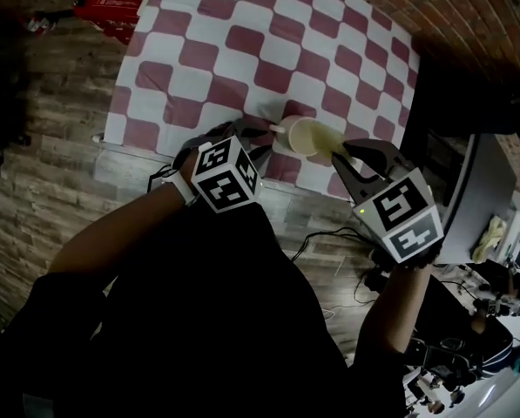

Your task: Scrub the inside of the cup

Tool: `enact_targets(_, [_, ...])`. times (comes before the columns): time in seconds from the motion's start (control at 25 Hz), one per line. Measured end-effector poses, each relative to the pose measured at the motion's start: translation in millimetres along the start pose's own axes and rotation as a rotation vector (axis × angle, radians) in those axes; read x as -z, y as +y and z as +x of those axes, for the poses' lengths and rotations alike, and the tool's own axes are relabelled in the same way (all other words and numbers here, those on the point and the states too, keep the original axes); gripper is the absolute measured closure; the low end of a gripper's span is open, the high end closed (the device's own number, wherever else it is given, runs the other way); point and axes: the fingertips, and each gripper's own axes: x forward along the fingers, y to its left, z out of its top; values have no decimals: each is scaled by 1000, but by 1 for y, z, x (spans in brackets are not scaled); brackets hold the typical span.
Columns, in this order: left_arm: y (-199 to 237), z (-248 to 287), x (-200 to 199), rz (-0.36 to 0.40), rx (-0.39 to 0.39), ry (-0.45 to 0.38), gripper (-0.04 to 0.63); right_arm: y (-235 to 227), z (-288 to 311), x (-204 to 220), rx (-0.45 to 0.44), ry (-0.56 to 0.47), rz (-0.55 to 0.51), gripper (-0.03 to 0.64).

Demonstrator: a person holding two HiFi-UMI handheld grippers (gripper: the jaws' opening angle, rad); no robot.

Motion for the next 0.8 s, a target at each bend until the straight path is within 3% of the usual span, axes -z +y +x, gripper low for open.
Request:
enact_targets(0.2, [-1, 1, -2, 7, 7, 3, 482, 13, 56, 25, 7, 143, 4, 546])
enact_targets(0.36, [0, 0, 0, -3, 2, 9, 482, 11, 87, 36, -12, 184, 80, 545])
enact_targets(0.48, [1, 1, 0, -9, -1, 6, 482, 7, 106, 40, -17, 223, 80, 546])
enact_targets(0.68, [4, 4, -8, 0, -5, -11, 482, -2, 120, 43, 82, 270, -44, 545])
enact_targets(0.8, [8, 3, -11, -4, -10, -19, 482, -3, 103, 38, 166, 242, -126, 545])
